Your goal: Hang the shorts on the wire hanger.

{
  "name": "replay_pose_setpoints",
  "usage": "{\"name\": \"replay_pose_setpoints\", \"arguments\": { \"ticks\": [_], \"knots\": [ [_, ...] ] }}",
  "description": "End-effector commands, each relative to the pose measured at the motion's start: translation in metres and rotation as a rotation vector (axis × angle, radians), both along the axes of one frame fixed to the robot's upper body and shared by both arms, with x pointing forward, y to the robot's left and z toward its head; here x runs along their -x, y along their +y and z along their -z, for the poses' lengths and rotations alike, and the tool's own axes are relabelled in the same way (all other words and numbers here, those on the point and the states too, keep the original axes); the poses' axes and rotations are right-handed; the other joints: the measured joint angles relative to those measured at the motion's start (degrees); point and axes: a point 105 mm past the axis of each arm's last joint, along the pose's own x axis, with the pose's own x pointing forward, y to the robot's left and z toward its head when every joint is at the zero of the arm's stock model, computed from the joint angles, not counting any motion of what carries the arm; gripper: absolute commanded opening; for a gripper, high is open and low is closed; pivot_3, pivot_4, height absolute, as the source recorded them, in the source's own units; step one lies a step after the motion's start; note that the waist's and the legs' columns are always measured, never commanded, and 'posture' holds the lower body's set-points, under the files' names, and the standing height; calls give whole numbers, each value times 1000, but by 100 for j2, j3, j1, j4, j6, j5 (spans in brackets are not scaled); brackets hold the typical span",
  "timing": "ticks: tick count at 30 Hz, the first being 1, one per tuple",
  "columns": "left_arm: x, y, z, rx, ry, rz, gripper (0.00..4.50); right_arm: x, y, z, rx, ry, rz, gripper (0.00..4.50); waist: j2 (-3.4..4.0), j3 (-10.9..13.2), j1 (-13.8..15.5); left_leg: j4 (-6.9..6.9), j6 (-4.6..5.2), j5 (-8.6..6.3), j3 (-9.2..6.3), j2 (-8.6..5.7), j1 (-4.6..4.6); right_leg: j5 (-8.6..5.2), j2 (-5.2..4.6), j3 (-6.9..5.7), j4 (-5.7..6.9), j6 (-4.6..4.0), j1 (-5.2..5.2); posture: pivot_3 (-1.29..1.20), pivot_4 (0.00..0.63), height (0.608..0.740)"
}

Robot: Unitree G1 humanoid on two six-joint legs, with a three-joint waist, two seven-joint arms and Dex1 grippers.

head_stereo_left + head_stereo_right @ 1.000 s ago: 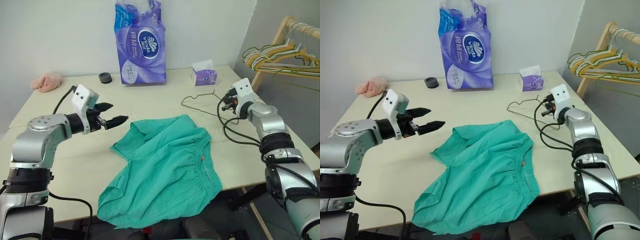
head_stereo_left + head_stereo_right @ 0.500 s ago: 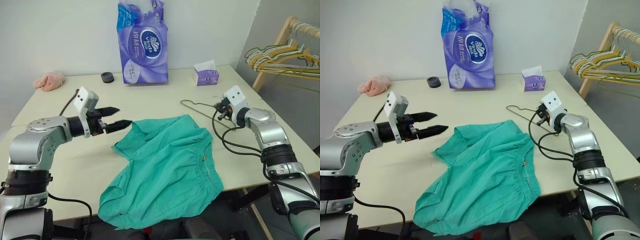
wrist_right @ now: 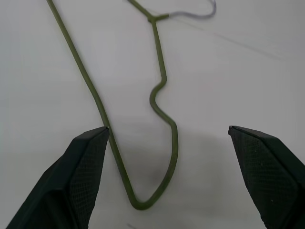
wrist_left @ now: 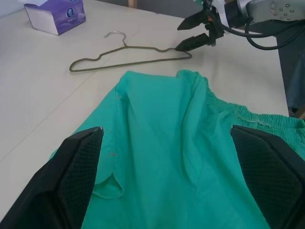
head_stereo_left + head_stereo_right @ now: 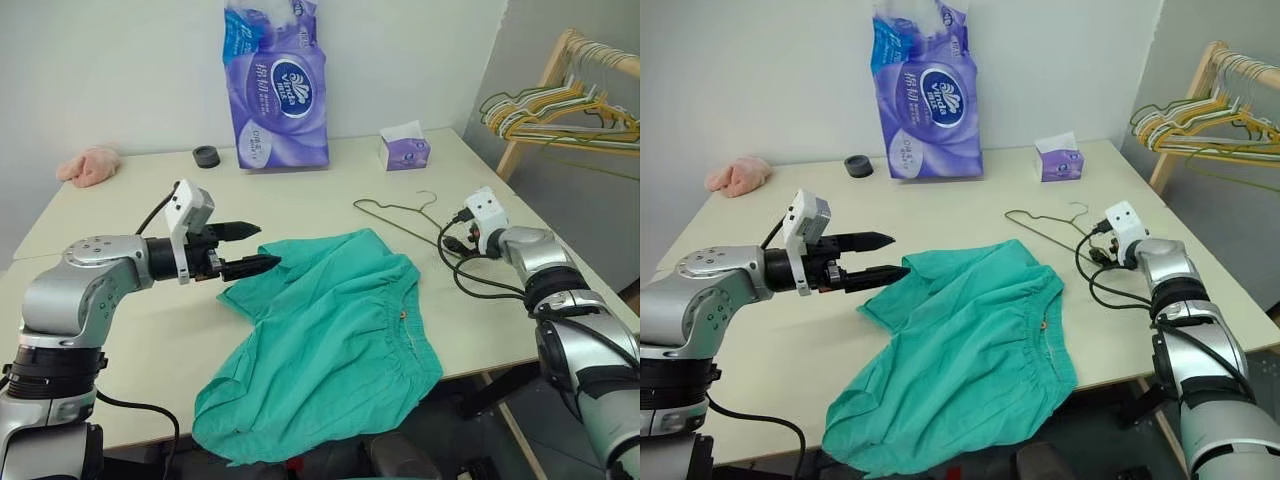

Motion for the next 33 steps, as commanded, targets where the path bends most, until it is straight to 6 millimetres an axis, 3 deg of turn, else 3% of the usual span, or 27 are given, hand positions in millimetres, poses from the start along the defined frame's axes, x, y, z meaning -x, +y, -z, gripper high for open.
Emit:
{"name": "replay_pose_setpoints", "arguments": {
  "ticks": [1,7,12,18,25,33],
  "knots": [
    [2,-2,-14,-24,-66,23,4500,-8,1,-15,5,-41,21,4320,0,0,0,0,0,0,0,0,0,0,0,1,1,0,0,-237,30,740],
    [2,-2,-15,-24,-71,15,4500,-4,-7,-4,-71,-1,141,4320,0,0,7,1,0,0,-1,0,3,0,0,-3,3,0,4,-223,29,740],
    [7,-2,-13,-23,-66,19,4500,-4,9,-8,-111,8,18,4320,-1,-1,6,1,0,0,0,0,2,0,0,0,1,1,4,-209,28,740],
    [7,0,-12,-19,-68,-3,4500,-7,7,-24,-74,-49,-65,4320,1,0,17,1,0,0,-2,0,3,0,0,-3,3,1,5,-210,26,740],
    [2,3,-12,-31,-69,-17,4500,1,20,-9,-9,21,-193,4320,0,0,5,0,0,0,-2,1,4,0,0,-3,2,1,4,-228,22,740],
    [1,1,-11,-41,-69,-5,4500,1,21,-2,-41,85,-121,4320,0,-2,-1,2,-1,0,-1,0,4,0,-2,-2,3,0,5,-217,17,740]
  ]
}}
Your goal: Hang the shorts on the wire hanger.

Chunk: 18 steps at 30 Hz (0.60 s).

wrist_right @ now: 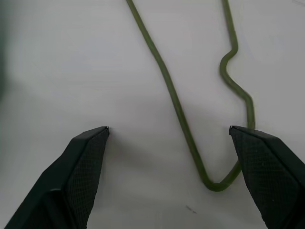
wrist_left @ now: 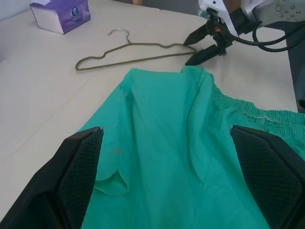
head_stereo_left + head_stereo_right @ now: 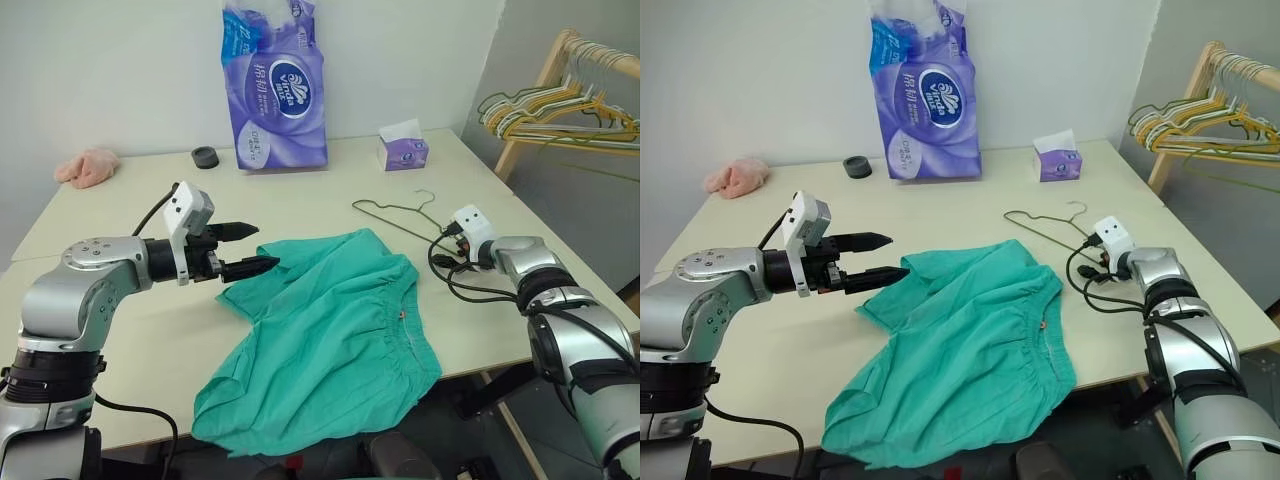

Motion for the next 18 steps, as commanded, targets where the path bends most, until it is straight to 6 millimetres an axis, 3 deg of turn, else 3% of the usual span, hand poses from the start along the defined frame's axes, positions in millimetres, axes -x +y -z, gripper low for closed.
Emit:
{"name": "replay_pose_setpoints", "arguments": {
  "ticks": [1,8,18],
  "knots": [
    [1,1,-10,-21,-47,7,4500,-3,-1,-9,8,9,17,4320,1,0,2,0,0,0,0,0,0,0,0,0,0,0,0,-213,17,740],
    [4,2,-9,-27,-42,9,4500,16,-3,6,11,176,-78,4320,0,-7,10,0,0,0,-4,2,0,0,0,-4,-1,0,1,-208,15,740],
    [5,-2,-6,-31,-35,26,4500,39,-22,17,67,318,-169,4320,-2,-18,59,0,0,0,-9,0,7,-1,-1,-11,-1,1,10,-218,26,740]
  ]
}}
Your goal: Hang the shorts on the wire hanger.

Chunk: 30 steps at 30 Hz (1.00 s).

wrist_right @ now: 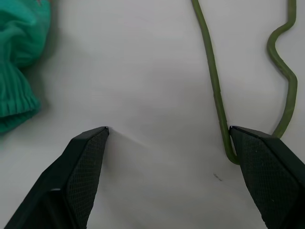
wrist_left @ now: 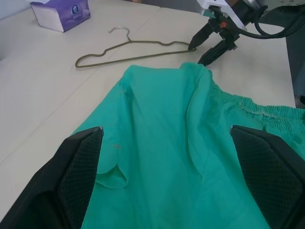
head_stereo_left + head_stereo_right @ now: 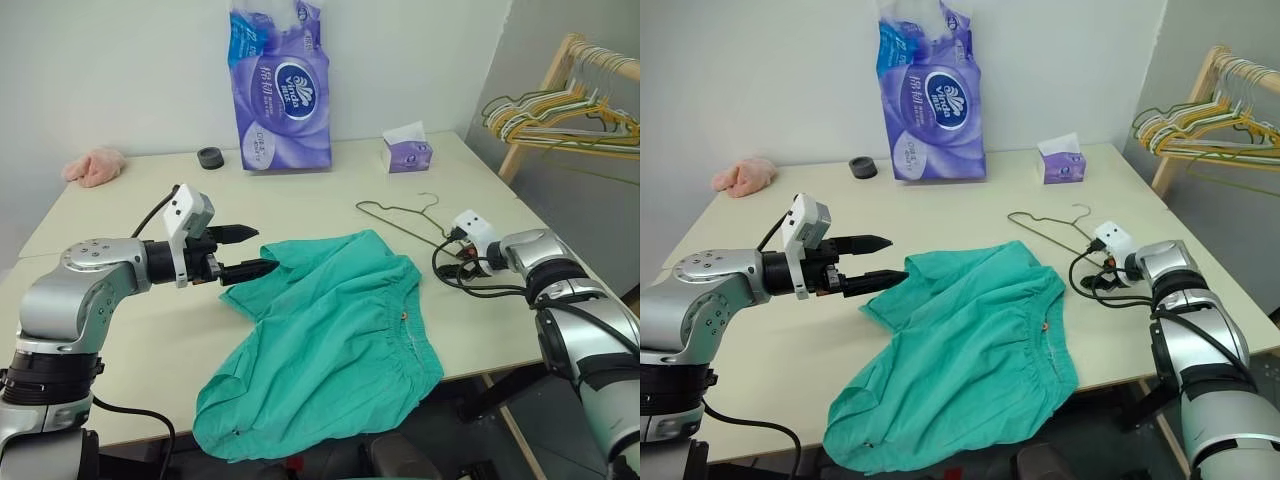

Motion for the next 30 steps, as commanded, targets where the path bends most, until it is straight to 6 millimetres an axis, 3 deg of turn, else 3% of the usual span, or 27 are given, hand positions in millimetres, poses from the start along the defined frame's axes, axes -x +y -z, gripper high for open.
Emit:
{"name": "replay_pose_setpoints", "arguments": {
  "ticks": [1,11,15,24,27,30],
  "knots": [
    [3,-3,-9,-20,-44,23,4500,19,-18,13,43,118,-36,4320,0,0,24,0,0,0,0,0,0,0,0,0,-1,0,0,-220,27,740],
    [0,-9,-6,-14,-38,44,4500,51,-42,0,71,262,-246,4320,1,1,106,0,0,-1,0,-1,-2,-1,-2,-3,-6,2,0,-241,33,740],
    [0,-10,-6,-14,-37,51,4500,55,-35,-15,-20,256,-310,4320,2,2,94,1,0,0,-1,0,-2,-1,-1,-4,-4,2,0,-241,33,740],
    [1,-18,-11,30,-48,57,4500,21,-11,-57,-271,-43,-209,4320,13,10,-37,2,0,0,3,-1,-1,-1,-1,3,-1,2,-1,-239,37,740],
    [2,-19,-11,36,-47,64,4500,9,-13,-62,-299,-145,-121,4415,13,10,-44,1,0,-1,3,0,-2,-1,-1,5,-2,1,-2,-237,37,740],
    [-1,-19,-12,24,-71,52,4500,-8,-23,-52,-203,-257,28,4415,13,10,-45,1,0,0,4,0,-2,-1,-1,7,-1,1,-2,-241,37,740]
  ]
}}
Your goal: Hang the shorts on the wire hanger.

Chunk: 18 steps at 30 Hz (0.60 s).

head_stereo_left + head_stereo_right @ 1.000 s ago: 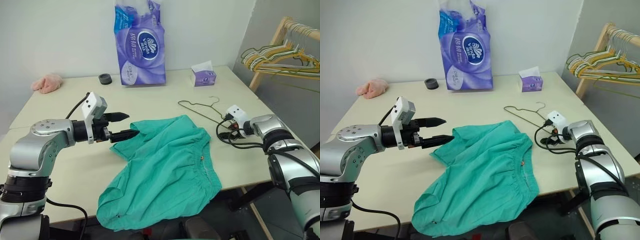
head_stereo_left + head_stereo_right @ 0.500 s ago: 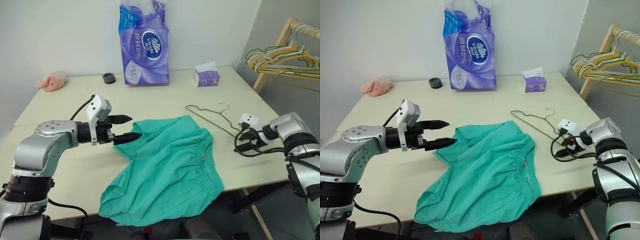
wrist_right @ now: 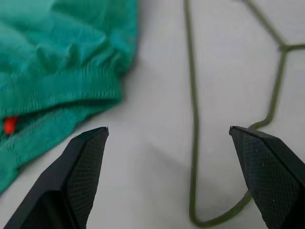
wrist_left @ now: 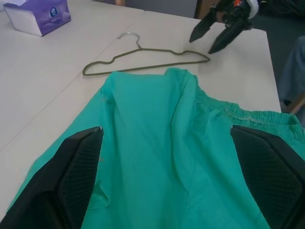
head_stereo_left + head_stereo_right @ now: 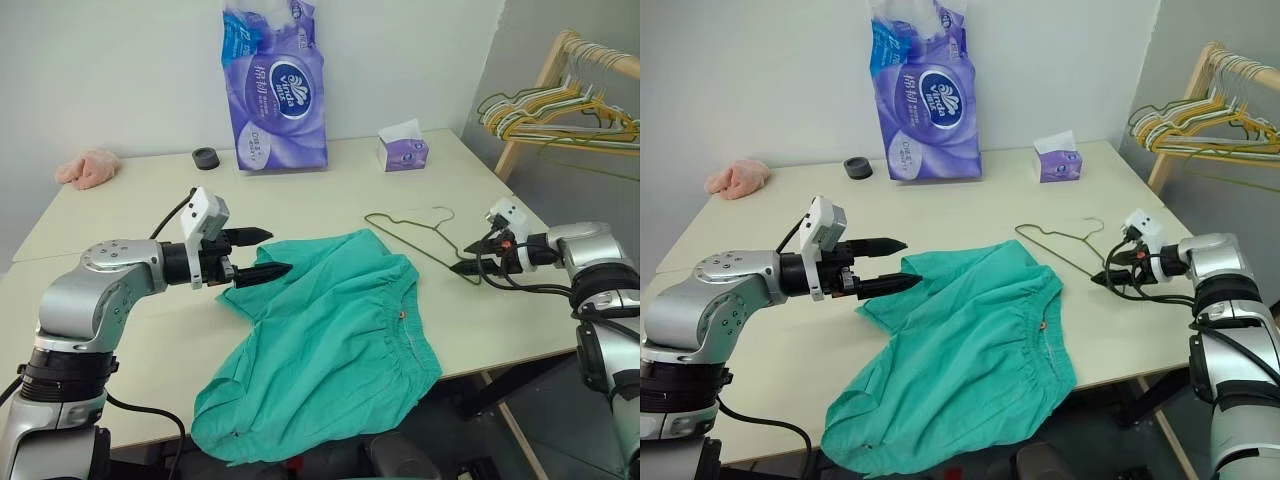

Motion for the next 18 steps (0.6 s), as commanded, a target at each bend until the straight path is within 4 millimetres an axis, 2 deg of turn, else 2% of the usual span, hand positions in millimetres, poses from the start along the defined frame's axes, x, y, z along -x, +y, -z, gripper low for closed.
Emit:
{"name": "replay_pose_setpoints", "arguments": {
  "ticks": [1,5,12,18],
  "knots": [
    [-2,-2,-15,-4,-82,-2,4500,-20,-11,-3,94,-145,161,4415,0,0,2,0,0,0,0,0,0,0,0,-1,1,0,0,-241,37,740],
    [-5,-5,-17,-1,-90,4,4500,-33,-32,9,215,-221,401,4415,1,1,2,0,0,0,5,-3,-1,0,1,3,1,0,-1,-243,37,740],
    [-3,-7,-17,-5,-93,20,4500,-24,-36,34,248,-134,424,4415,2,2,2,-1,0,0,10,-4,-5,0,1,8,-7,1,-3,-239,36,740],
    [-2,-5,-18,-4,-94,13,4500,-15,-42,44,217,-57,441,4415,1,1,3,-1,0,0,8,-2,3,-1,4,6,-2,1,2,-239,36,740]
  ]
}}
